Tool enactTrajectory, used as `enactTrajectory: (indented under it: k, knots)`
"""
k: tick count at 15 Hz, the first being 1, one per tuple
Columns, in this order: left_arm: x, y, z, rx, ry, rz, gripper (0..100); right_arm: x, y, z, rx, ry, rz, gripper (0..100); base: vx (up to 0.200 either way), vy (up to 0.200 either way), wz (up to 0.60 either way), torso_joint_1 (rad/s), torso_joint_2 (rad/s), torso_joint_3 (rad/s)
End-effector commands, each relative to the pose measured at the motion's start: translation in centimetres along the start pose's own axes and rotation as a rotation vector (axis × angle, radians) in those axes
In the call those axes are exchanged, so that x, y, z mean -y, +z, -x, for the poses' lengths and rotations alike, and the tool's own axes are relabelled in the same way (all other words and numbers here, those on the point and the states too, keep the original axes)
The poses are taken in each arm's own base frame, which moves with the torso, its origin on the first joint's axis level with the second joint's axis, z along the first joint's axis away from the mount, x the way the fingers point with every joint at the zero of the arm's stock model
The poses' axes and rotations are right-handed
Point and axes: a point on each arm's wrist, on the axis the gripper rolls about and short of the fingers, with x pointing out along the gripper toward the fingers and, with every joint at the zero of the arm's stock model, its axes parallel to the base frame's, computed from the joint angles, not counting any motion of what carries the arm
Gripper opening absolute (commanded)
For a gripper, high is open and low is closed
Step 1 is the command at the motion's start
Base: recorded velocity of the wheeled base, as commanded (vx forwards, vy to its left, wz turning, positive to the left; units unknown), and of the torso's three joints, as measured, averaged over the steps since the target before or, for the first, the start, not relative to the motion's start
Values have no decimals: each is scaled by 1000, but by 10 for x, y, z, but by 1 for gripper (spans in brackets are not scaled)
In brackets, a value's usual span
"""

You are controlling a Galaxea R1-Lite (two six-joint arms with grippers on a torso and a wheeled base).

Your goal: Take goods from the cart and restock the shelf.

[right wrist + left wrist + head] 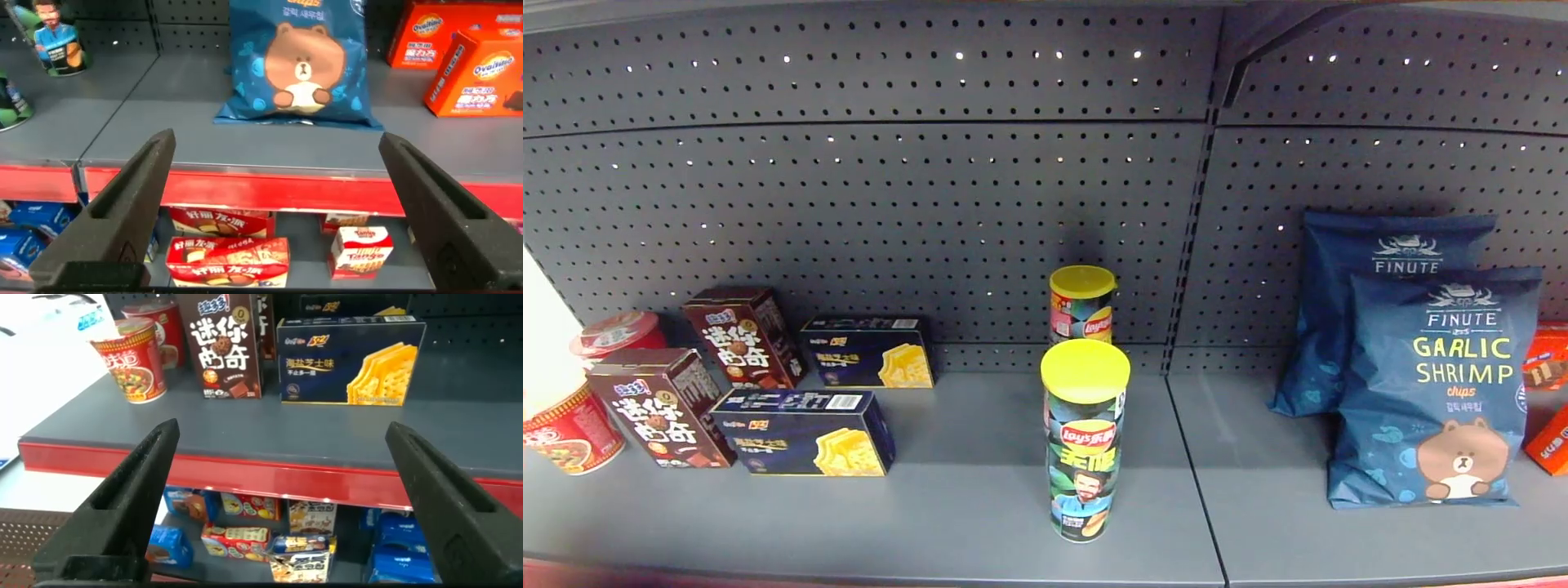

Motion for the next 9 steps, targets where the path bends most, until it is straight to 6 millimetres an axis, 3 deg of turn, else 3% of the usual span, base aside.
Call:
enactTrajectory:
  k: [1, 3, 5, 9]
  knots:
    - [0, 0, 0, 0, 0, -1, 100, 0, 0, 0, -3, 3, 2, 100, 0, 0, 0, 0, 0, 0]
    - [0, 0, 0, 1, 0, -4, 100, 0, 0, 0, -3, 3, 2, 100, 0, 0, 0, 0, 0, 0]
    - [0, 0, 0, 2, 1, 13, 100, 0, 0, 0, -3, 3, 2, 100, 0, 200, 0, 0, 5, 0]
    - [0, 0, 0, 2, 1, 45, 100, 0, 0, 0, -3, 3, 2, 100, 0, 0, 0, 0, 0, 0]
